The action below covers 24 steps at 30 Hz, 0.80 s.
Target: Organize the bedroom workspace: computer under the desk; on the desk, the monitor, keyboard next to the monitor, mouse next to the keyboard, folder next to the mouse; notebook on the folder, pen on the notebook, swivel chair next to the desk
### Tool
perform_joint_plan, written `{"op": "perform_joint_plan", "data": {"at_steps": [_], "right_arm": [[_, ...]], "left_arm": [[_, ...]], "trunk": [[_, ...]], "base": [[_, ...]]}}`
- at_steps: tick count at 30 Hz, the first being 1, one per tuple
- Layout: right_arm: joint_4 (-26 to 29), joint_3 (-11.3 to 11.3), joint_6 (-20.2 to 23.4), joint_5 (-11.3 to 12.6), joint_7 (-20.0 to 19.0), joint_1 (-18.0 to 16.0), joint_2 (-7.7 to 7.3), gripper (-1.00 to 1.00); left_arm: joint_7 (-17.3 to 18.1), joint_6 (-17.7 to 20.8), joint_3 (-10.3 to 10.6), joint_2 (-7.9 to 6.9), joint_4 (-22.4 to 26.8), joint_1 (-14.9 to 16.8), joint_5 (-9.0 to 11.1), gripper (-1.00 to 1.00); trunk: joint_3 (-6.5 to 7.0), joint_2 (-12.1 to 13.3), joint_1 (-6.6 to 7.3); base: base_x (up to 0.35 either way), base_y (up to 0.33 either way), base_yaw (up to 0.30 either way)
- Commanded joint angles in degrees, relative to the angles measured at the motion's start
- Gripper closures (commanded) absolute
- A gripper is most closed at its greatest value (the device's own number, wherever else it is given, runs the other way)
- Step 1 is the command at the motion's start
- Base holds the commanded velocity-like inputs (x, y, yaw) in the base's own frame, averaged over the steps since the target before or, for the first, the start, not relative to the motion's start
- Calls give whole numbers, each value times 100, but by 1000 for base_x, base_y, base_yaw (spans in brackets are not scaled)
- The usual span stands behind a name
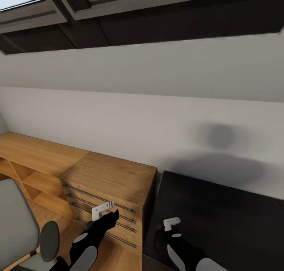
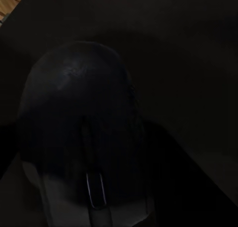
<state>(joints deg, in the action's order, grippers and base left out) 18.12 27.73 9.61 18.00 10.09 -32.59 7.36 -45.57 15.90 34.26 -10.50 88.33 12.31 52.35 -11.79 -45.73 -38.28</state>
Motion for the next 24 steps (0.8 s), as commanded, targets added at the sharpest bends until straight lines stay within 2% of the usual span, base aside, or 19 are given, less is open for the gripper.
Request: {"op": "perform_joint_plan", "data": {"at_steps": [1, 14, 19, 24], "right_arm": [[-10, 48, 36, 55, 63, -1, -6, 100], [-4, 44, -53, 55, 65, -1, -6, 100], [7, 40, -542, 55, 123, -1, -6, 100], [115, 44, -956, 53, 411, -1, -8, 100]], "left_arm": [[-40, 18, 11, -5, 9, 8, 21, -100], [-40, 18, 32, -13, 9, 8, 21, -100], [-40, 12, 64, -20, 9, 8, 21, -100], [-43, 10, 71, -24, 9, 8, 21, -100]], "trunk": [[-10, -5, -2], [-10, -5, -2], [-10, -5, -2], [80, 195, 107]], "base": [[0, 0, 0], [0, 0, 0], [0, 0, 0], [0, 0, 0]]}}
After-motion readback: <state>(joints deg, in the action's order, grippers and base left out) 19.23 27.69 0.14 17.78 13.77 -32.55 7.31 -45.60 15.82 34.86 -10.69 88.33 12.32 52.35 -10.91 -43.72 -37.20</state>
